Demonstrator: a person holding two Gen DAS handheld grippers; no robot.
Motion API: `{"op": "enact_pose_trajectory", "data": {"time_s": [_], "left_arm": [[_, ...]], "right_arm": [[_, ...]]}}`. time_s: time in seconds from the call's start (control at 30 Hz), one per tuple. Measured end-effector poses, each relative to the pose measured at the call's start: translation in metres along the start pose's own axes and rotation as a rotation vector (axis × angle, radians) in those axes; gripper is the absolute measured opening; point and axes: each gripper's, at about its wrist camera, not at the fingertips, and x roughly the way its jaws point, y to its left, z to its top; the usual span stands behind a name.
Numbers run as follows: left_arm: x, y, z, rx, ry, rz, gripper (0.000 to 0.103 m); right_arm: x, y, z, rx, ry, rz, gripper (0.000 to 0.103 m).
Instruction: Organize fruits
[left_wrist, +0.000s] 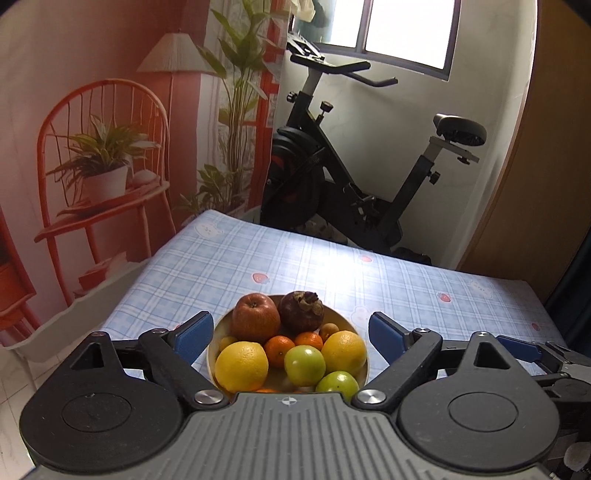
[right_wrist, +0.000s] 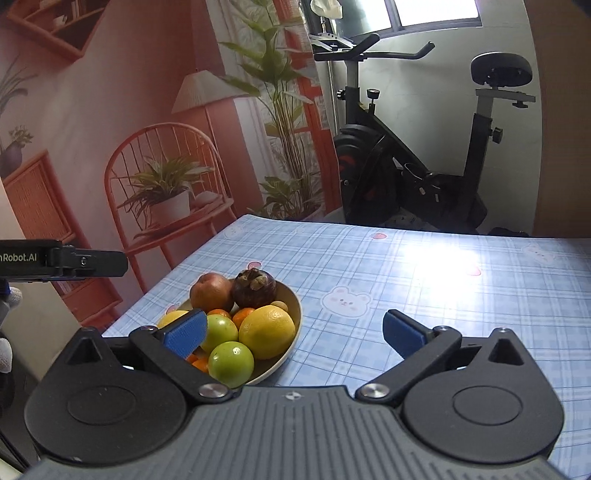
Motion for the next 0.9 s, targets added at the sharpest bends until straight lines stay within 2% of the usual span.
{"op": "enact_pose_trajectory", "data": {"time_s": [0.13,0.33,0.63,0.9], "left_arm": [[-0.011,-0.007,0.007,0.012,-0.014,0.01,0.095],[-0.032,-0.017,0.02,0.007,-0.026,0.008,0.095],[-0.056,-0.036,0.029,0.053,-0.07,0.002,0.095],[-0.063,-0.041,0.029,0.073,-0.086,-0.012,0.095]], "right_arm": [[-0.019,0.0,0.009,-0.001,-0.011,-0.028,0.103],[-0.042,0.006,0.026,-0.034,0.0,-0.119,0.103],[-0.074,0.008,0.045,-0.015,-0.041,-0.123,0.103],[-0.084,0.014,0.055,-0.024,-0.056,-0.13,0.103]]}}
